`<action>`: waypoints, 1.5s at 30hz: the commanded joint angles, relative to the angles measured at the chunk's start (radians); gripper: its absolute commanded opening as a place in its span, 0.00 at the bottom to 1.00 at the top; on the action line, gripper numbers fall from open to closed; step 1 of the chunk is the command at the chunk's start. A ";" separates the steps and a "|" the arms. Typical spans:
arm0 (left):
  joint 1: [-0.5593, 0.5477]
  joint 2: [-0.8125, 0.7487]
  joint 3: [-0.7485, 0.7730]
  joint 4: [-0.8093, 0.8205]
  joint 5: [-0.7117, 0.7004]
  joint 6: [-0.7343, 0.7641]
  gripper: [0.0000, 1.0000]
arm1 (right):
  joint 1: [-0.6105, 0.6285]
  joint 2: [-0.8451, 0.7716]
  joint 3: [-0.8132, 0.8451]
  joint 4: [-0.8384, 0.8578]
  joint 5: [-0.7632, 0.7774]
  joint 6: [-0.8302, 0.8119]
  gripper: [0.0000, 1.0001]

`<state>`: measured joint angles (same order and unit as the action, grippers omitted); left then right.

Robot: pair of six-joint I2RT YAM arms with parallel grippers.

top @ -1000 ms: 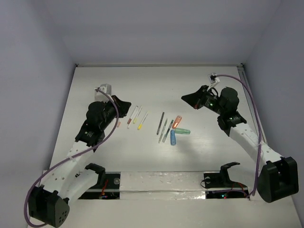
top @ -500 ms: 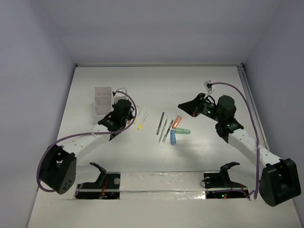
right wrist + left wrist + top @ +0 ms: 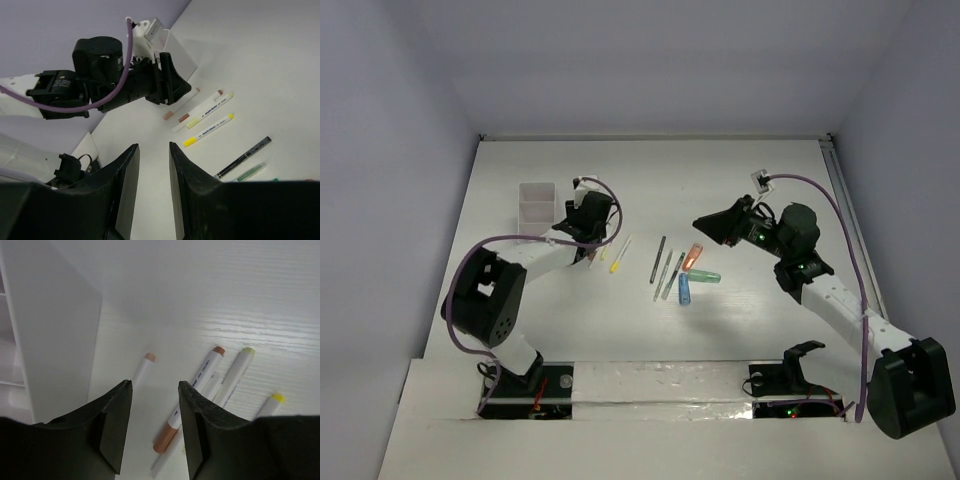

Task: Sort the stationery into containers
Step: Pick up the pen from the center of the board.

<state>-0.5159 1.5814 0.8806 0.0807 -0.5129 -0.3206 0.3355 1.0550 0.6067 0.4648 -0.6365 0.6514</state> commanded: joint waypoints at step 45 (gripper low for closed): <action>0.125 0.190 0.103 -0.122 0.155 -0.008 0.19 | 0.007 -0.044 0.004 0.009 0.049 -0.035 0.35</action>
<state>-0.3973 1.7599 0.9581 0.0090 -0.3332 -0.3225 0.3355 1.0382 0.6052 0.4583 -0.5987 0.6380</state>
